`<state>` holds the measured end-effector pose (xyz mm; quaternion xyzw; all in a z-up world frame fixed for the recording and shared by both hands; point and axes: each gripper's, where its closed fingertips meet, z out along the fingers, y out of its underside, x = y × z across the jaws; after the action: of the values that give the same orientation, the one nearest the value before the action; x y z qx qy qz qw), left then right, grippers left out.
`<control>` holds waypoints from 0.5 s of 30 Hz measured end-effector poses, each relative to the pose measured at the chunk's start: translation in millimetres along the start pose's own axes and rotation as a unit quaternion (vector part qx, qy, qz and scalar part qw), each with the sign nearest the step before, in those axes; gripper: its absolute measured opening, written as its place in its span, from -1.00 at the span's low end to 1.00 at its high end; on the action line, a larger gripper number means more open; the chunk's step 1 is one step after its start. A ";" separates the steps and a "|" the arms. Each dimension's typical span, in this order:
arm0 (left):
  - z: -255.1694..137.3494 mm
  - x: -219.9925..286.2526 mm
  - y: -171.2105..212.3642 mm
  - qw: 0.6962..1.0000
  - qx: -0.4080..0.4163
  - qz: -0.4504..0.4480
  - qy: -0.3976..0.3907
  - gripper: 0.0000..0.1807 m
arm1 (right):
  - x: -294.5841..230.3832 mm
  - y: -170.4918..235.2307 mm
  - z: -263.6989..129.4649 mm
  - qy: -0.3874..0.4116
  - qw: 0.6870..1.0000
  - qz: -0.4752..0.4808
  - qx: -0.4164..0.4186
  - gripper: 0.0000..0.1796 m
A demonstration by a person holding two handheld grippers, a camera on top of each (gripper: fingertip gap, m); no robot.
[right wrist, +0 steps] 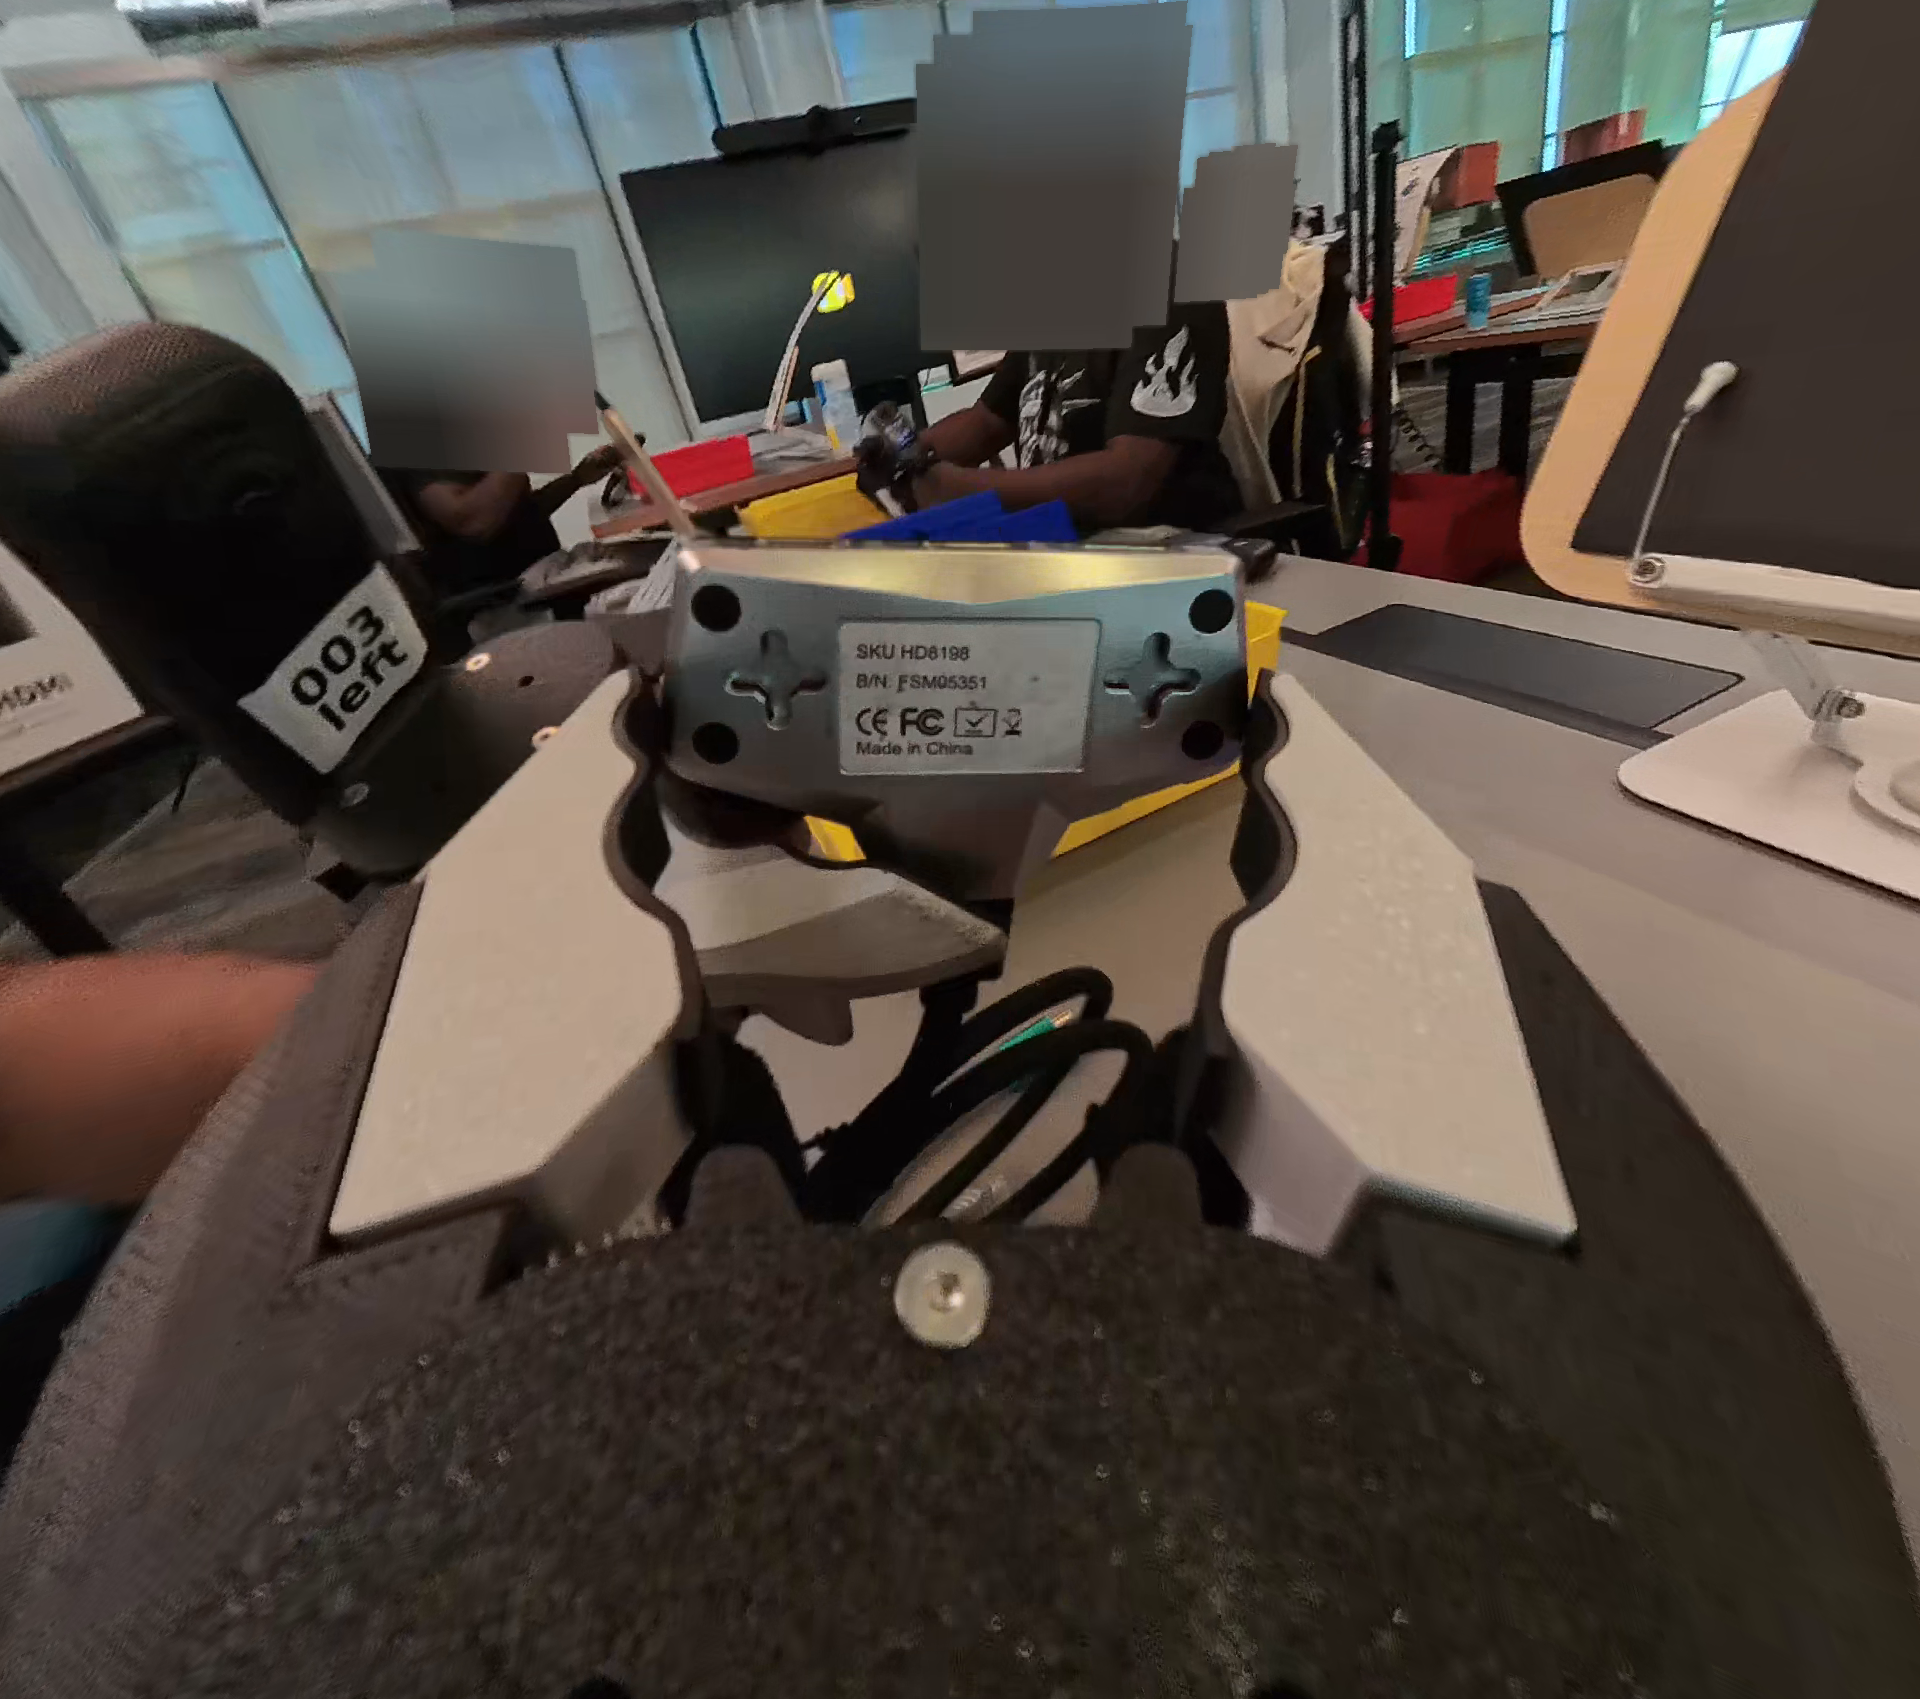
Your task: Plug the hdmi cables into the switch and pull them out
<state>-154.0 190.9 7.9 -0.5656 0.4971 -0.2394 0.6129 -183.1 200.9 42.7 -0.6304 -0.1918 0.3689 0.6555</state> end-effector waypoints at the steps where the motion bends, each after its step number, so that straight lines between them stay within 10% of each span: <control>1: -1.1 0.9 0.7 1.000 0.004 0.000 -0.003 -0.63 | -1.8 1.5 -0.6 -0.009 1.000 -0.004 -0.009 0.23; 10: -14.8 14.7 3.8 0.994 0.052 -0.023 0.090 -0.70 | 16.0 7.3 -35.5 -0.099 0.991 0.069 -0.051 0.14; 15: -25.8 38.9 -1.6 0.977 0.075 -0.039 0.195 -0.71 | -6.2 7.6 -47.4 -0.186 0.982 0.036 -0.024 -0.24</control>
<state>-161.0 145.4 -0.4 -0.4792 0.5654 -0.4051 0.5354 -155.0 163.4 30.4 -0.5727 -0.2962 0.4987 0.5792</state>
